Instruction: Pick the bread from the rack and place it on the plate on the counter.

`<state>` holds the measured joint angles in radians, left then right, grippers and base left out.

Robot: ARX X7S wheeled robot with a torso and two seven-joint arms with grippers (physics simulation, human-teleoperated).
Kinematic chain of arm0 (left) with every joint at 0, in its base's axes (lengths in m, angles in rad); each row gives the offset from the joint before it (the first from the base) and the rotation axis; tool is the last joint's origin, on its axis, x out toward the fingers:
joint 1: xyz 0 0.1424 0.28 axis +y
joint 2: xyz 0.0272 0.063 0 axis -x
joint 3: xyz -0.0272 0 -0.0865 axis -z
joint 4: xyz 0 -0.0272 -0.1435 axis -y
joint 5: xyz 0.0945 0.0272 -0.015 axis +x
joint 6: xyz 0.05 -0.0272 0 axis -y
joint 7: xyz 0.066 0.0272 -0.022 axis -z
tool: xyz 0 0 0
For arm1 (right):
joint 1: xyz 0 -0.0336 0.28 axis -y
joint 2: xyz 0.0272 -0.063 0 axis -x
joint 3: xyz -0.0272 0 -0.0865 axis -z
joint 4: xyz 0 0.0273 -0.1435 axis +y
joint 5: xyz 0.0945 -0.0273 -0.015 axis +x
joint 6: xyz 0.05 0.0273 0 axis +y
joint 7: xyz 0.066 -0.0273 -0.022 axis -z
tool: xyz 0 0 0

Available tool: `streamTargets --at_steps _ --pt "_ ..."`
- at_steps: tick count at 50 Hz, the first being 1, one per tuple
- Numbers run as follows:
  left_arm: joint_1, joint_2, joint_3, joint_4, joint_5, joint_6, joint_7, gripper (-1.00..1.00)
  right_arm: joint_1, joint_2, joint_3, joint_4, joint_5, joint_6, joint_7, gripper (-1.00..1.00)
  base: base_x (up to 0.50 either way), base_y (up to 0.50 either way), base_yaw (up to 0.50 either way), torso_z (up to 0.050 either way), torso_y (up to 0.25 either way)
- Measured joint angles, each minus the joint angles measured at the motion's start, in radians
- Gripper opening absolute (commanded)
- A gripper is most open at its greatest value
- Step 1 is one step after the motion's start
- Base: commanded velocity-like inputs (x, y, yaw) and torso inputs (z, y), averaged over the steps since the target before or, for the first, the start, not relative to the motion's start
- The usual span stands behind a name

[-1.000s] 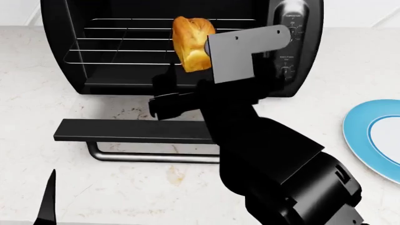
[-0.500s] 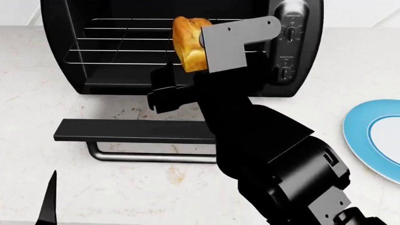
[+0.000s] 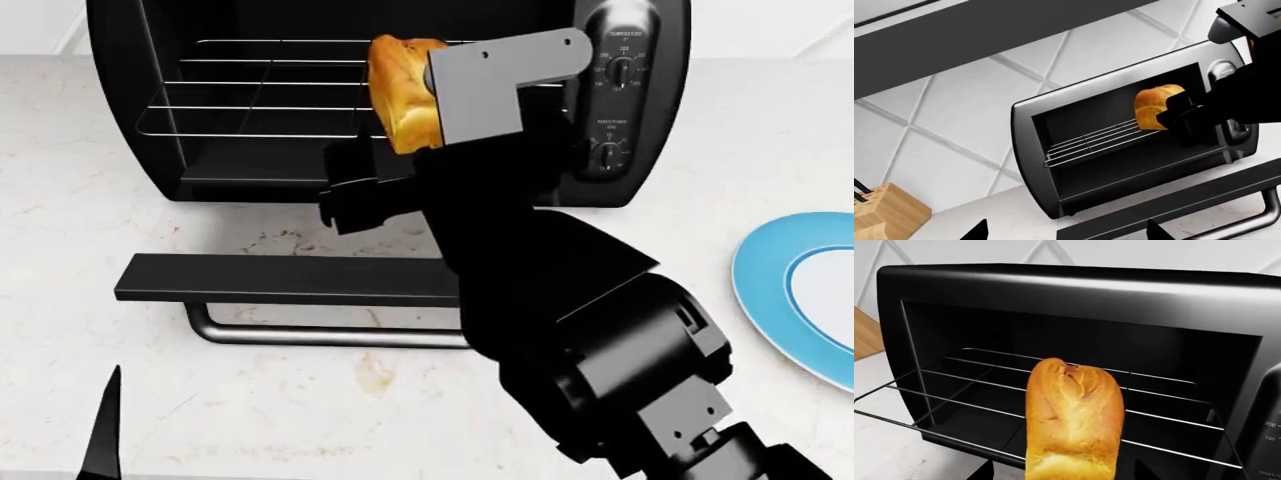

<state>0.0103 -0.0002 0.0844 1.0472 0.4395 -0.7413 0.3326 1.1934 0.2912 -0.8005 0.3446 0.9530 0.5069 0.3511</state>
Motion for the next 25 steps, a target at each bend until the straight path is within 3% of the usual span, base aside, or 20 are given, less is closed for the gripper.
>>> streamTargets --at_steps 25 --pt "0.011 0.0 0.002 0.0 0.003 0.012 0.001 1.0 0.03 -0.034 -0.008 0.105 -0.016 -0.019 -0.045 1.0 0.0 0.0 0.0 0.0 0.0"
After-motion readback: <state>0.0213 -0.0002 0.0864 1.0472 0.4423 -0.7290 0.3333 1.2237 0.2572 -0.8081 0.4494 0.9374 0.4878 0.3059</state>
